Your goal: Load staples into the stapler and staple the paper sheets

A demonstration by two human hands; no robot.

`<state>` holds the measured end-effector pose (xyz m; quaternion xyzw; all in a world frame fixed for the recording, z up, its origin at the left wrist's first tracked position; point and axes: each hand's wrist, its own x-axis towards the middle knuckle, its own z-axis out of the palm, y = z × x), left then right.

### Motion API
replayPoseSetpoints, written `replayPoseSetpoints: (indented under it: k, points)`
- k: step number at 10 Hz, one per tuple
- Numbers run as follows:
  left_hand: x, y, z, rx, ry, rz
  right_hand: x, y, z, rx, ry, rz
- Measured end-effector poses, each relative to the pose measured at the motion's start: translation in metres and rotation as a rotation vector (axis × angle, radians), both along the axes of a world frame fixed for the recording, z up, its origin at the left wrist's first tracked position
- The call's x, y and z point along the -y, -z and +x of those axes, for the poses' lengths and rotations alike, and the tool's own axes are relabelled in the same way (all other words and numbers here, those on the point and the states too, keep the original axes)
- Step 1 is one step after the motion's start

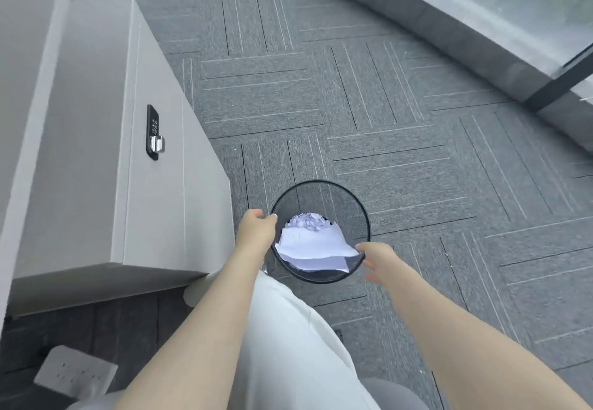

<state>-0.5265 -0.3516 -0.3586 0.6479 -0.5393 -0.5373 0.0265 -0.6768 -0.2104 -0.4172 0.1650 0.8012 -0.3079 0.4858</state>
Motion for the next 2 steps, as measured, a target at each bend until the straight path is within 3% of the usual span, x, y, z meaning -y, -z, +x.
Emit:
replayPoseSetpoints:
  k: [1, 2]
  points:
    - [-0.004, -0.043, -0.007, -0.322, -0.458, 0.015, 0.000, -0.032, -0.014, -0.114, 0.053, -0.081]
    - [-0.012, -0.097, -0.009, -0.662, -0.806, 0.028, 0.004, -0.082, -0.036, -0.211, 0.204, -0.349]
